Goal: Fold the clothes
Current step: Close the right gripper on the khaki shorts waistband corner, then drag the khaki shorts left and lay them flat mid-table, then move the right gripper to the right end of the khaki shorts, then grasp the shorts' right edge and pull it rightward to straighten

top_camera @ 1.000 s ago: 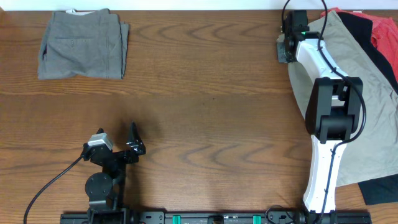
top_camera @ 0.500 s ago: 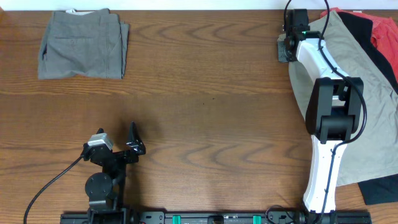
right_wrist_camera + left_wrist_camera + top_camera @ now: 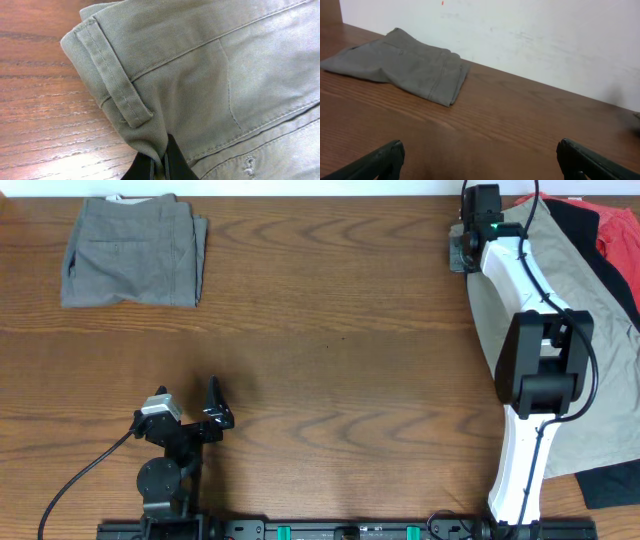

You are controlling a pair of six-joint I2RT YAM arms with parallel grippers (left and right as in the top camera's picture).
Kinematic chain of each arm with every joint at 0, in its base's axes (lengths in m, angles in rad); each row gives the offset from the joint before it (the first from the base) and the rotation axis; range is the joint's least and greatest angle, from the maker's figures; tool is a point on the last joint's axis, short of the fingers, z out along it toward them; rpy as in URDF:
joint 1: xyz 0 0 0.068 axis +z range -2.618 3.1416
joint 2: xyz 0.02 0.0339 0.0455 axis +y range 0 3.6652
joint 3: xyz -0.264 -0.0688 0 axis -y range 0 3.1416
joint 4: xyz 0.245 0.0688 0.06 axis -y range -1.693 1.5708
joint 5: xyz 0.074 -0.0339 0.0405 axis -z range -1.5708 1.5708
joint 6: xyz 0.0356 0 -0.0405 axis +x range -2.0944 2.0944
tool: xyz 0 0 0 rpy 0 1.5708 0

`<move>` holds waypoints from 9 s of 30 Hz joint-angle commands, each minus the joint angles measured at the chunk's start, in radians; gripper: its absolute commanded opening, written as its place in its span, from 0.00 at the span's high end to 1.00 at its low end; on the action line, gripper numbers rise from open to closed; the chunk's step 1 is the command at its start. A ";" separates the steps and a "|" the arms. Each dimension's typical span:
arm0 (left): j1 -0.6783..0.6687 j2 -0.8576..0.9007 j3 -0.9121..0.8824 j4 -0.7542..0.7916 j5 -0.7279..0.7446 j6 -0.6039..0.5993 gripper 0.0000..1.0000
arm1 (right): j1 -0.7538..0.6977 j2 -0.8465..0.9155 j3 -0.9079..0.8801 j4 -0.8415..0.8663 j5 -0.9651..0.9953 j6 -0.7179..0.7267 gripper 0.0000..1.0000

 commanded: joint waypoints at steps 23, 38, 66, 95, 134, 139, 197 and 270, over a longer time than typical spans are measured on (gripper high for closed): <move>-0.002 -0.002 -0.015 -0.036 0.003 0.002 0.02 | 0.300 -0.059 -0.003 -0.071 -0.367 0.023 0.99; -0.002 -0.002 -0.015 -0.036 0.003 0.002 0.02 | 0.653 -0.059 -0.003 -0.150 -0.879 -0.008 0.99; -0.002 -0.002 -0.015 -0.036 0.003 0.002 0.02 | 0.462 -0.252 -0.002 -0.385 -0.690 -0.021 0.06; -0.002 -0.002 -0.015 -0.036 0.003 0.002 0.02 | -0.063 0.040 -0.005 -0.057 -0.314 -0.016 0.99; -0.002 -0.002 -0.015 -0.036 0.003 0.002 0.02 | -0.304 0.109 0.031 -0.134 -0.062 0.016 0.99; -0.002 -0.002 -0.015 -0.036 0.003 0.002 0.02 | -0.305 0.108 0.122 -0.212 -0.105 0.037 0.84; -0.002 -0.002 -0.015 -0.036 0.003 0.002 0.02 | -0.163 -0.532 -0.333 -0.611 -0.206 0.277 0.01; -0.002 -0.002 -0.015 -0.036 0.003 0.002 0.02 | -0.293 -0.501 -0.806 0.142 -0.500 0.137 0.99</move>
